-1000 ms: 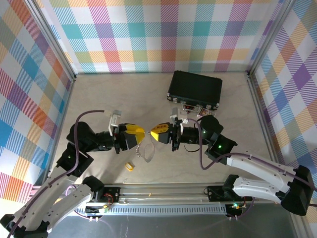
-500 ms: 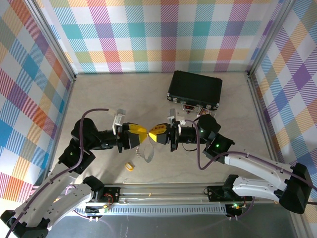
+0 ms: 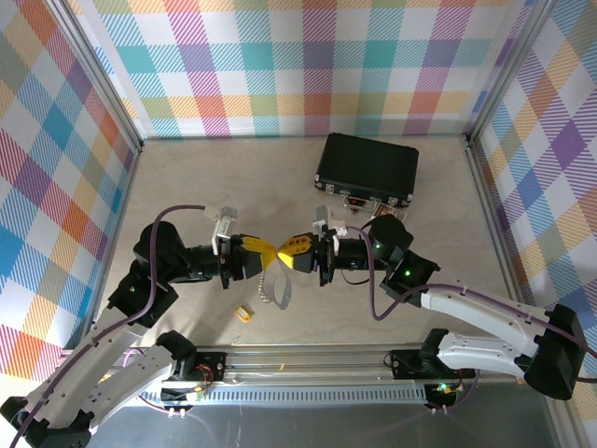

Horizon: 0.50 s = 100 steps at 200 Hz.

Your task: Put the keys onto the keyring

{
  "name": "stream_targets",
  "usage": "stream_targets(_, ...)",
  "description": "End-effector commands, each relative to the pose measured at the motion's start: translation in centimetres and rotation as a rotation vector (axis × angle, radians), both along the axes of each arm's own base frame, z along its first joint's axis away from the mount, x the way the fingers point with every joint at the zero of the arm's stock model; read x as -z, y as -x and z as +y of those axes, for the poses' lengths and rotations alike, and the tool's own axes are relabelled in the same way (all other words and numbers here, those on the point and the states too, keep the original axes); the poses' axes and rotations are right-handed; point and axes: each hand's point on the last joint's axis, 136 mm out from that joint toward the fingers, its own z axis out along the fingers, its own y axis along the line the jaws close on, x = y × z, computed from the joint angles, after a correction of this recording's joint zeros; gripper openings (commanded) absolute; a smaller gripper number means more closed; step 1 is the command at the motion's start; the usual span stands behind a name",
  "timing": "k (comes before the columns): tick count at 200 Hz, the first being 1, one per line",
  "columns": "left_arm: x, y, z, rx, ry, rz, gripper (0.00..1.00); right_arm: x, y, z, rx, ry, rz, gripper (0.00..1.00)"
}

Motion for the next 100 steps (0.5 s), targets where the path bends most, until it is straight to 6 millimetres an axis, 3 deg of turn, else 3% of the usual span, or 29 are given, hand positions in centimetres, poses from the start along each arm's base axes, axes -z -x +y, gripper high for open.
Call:
stream_targets(1, -2.2, 1.8, 0.4, 0.048, 0.029, -0.071, 0.12, -2.7, 0.2, 0.2, -0.017, -0.07, -0.038, 0.0)
stream_targets(17, -2.2, 1.9, 0.5, 0.045, 0.028, -0.074, 0.0, -2.6, 0.2, 0.4, -0.023, -0.07, -0.033, 0.0)
stream_targets(69, -2.3, 1.9, 1.0, 0.01, -0.013, -0.108, 0.0, -1.9, 0.6, 0.0, -0.026, -0.032, -0.025, 0.0)
stream_targets(82, -2.1, 1.6, 1.2, -0.012, -0.052, -0.118, 0.0, -1.3, 0.6, -0.4, -0.009, 0.011, -0.033, 0.13)
stream_targets(100, -1.1, 0.9, 1.7, -0.06, -0.139, -0.11, 0.0, -0.7, 0.5, -1.6, 0.05, 0.077, -0.05, 0.38)
